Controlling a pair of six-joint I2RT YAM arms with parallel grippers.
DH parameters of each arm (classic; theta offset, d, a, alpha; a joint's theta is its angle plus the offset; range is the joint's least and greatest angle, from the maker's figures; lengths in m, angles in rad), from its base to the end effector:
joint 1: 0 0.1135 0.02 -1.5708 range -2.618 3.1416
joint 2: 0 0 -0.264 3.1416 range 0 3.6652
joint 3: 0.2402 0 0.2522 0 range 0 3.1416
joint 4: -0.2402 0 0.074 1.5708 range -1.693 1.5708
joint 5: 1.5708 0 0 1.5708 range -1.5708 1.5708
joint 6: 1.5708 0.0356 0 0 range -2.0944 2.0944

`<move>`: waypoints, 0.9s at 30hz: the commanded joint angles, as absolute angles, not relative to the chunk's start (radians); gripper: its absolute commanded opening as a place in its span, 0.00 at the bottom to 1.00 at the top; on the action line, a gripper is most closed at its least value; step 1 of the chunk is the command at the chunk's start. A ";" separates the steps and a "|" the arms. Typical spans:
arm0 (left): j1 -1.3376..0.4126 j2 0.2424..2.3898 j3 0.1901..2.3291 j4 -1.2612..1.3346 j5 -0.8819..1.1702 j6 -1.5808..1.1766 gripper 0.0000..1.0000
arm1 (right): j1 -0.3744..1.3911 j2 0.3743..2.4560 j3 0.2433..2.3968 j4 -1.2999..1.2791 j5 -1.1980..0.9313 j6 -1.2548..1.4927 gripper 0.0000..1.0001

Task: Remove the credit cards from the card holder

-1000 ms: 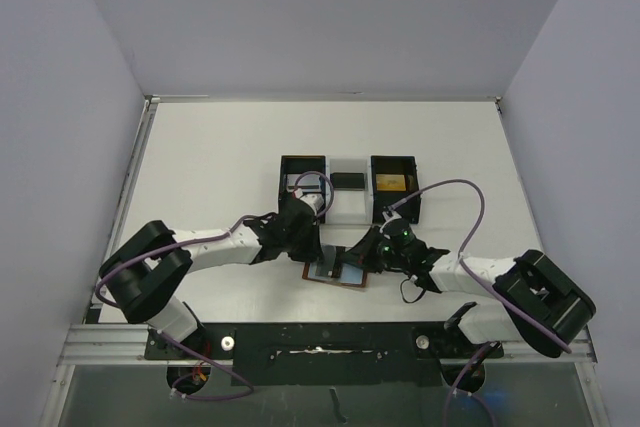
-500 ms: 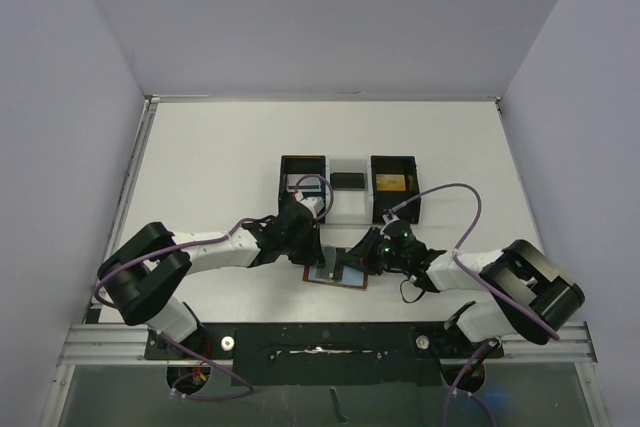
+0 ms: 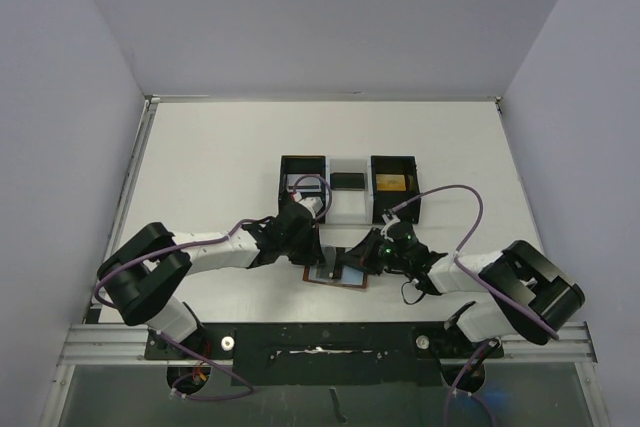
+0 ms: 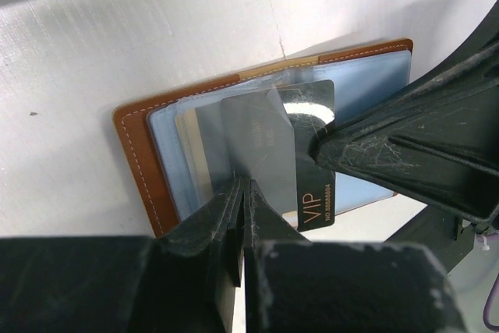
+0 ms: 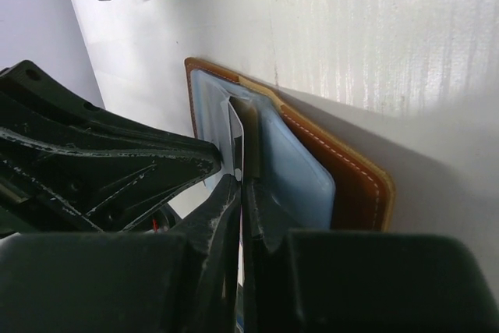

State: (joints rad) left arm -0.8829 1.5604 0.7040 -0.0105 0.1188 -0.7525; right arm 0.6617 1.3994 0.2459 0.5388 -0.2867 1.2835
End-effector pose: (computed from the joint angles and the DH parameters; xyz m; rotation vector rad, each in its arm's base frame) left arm 0.1833 -0.2297 0.1484 0.2284 2.6176 -0.8107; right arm 0.1654 0.1416 0.1116 0.5921 2.4592 1.2851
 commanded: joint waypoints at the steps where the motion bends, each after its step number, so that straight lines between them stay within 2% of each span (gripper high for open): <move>1: -0.891 1.552 0.677 -0.026 0.100 -0.760 0.01 | 0.665 1.330 0.254 0.506 -0.262 1.265 0.00; 3: -0.892 1.547 0.673 -0.020 0.104 -0.762 0.01 | 0.661 1.308 0.246 0.475 -0.254 1.270 0.00; 7: -0.891 1.548 0.665 0.010 0.135 -0.764 0.01 | 0.658 1.313 0.249 0.473 -0.273 1.276 0.13; 14: -0.892 1.551 0.661 0.031 0.132 -0.799 0.01 | 0.676 1.375 0.257 0.550 -0.304 1.311 0.22; 17: -0.891 1.553 0.661 0.025 0.126 -0.812 0.01 | 0.681 1.376 0.253 0.555 -0.301 1.310 0.21; 24: -0.891 1.548 0.665 -0.008 0.113 -0.797 0.01 | 0.673 1.351 0.255 0.518 -0.299 1.298 0.03; 27: -0.892 1.545 0.670 -0.016 0.116 -0.798 0.01 | 0.673 1.323 0.256 0.482 -0.283 1.293 0.03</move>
State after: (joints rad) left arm -0.8845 1.5558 0.6773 0.0307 0.1303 -0.8082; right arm 0.6743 1.3670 0.2447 0.4847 -0.2928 1.3052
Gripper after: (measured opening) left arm 0.018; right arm 0.038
